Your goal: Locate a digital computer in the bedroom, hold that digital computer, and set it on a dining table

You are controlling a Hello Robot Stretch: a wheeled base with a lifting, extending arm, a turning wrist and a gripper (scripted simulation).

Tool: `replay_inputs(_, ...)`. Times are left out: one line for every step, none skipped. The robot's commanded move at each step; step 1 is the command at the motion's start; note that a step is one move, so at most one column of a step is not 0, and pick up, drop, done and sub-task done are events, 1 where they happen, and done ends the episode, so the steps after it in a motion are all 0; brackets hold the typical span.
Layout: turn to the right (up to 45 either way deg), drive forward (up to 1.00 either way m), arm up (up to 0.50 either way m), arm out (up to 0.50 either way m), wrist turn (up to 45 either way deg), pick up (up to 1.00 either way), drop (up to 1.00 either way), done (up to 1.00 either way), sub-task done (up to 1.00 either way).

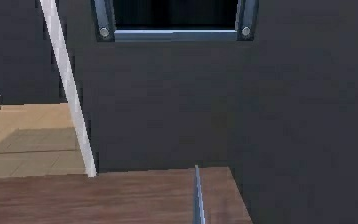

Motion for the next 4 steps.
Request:
replay_inputs(21.0, 0.0, 0.0, 0.0, 0.0, 0.0, 0.0, 0.0, 0.0)
replay_inputs(0.0, 0.3, 0.0, 0.0, 0.0, 0.0, 0.0, 0.0, 0.0)
replay_inputs(-45.0, 0.0, 0.0, 0.0, 0.0, 0.0, 0.0, 0.0, 0.0)
replay_inputs(-27.0, 0.0, 0.0, 0.0, 0.0, 0.0, 0.0, 0.0, 0.0)
